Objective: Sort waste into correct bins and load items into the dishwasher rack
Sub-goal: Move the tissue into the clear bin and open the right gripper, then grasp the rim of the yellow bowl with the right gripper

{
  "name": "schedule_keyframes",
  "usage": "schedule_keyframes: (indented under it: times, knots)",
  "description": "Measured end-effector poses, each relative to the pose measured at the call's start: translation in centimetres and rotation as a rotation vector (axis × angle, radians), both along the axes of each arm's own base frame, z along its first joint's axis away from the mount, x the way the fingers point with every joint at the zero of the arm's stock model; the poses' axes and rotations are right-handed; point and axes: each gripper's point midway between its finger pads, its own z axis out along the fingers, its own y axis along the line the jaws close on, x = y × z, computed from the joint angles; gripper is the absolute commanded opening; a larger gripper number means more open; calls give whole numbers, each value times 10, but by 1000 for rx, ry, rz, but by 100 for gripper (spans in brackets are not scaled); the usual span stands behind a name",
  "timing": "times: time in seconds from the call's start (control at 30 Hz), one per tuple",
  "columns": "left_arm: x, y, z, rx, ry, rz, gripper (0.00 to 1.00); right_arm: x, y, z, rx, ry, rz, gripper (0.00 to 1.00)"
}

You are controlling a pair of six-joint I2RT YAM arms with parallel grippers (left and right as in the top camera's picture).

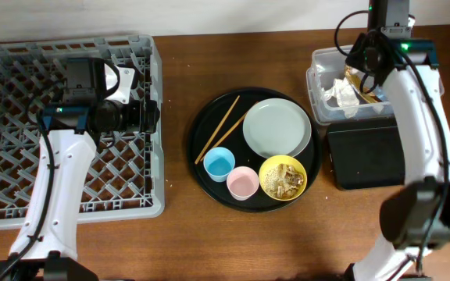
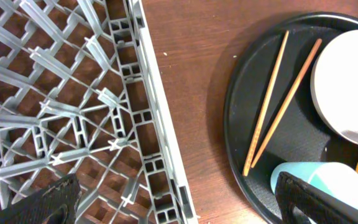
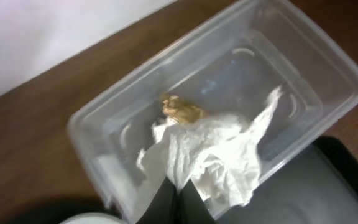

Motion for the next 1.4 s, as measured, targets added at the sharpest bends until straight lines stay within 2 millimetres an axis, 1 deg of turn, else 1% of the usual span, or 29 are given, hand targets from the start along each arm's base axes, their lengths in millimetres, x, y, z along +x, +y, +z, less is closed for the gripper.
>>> schedule_keyframes:
  times: [0.03,0.07,0.13,0.2,0.23,0.27,0.33,0.4,0.47,0.5,0.53,0.6,0.67,0.7,0.73,0.77,0.87,0.93,1.03,1.1,1.17,1.23,1.3,1.4]
  knots:
    - [0,0,0,0,0,0,99,8,-6,-11,2,0,-18,88]
    - [0,0,0,0,0,0,99,16,-10,-18,7,-12,-36,98]
    - [0,0,0,0,0,0,99,28,-13,-34,5,-12,-40,98]
    - [0,0,0,0,0,0,99,30,-11,-47,9,13,-25,99]
    - [0,0,0,0,0,0,99,29,-9,-49,13,19,-19,98]
    - [0,0,0,0,0,0,99,28,-7,-49,17,25,-13,99]
    - [0,0,0,0,0,0,99,17,1,-43,41,52,14,98]
    - [0,0,0,0,0,0,99,4,11,-32,68,69,51,98]
    - [0,0,0,0,0,0,99,-13,24,-12,100,71,89,98]
    - [0,0,0,0,0,0,99,-28,39,19,127,28,131,99]
    - [0,0,0,0,0,0,99,-39,46,33,144,20,153,100]
    - [0,0,0,0,0,0,99,-78,64,57,191,47,202,98]
    - [0,0,0,0,0,0,99,-111,79,73,222,78,243,95]
    - [0,0,0,0,0,0,99,-126,85,75,234,106,259,93]
    - [0,0,0,0,0,0,99,-142,93,73,247,154,276,91]
    - [0,0,0,0,0,0,99,-154,102,66,256,209,299,90]
    - [0,0,0,0,-1,0,99,-164,122,46,264,295,348,90]
    - [0,0,0,0,0,0,99,-173,140,22,263,376,393,90]
    - [0,0,0,0,-1,0,99,-178,155,-10,259,436,421,89]
    - [0,0,0,0,0,0,99,-180,160,-37,257,472,425,89]
    - [0,0,0,0,0,0,99,-183,159,-69,257,503,419,87]
    - [0,0,0,0,0,0,99,-188,159,-91,255,531,425,84]
    - [0,0,0,0,0,0,99,-191,160,-109,256,542,445,81]
    - [0,0,0,0,0,0,99,-189,162,-121,250,526,489,70]
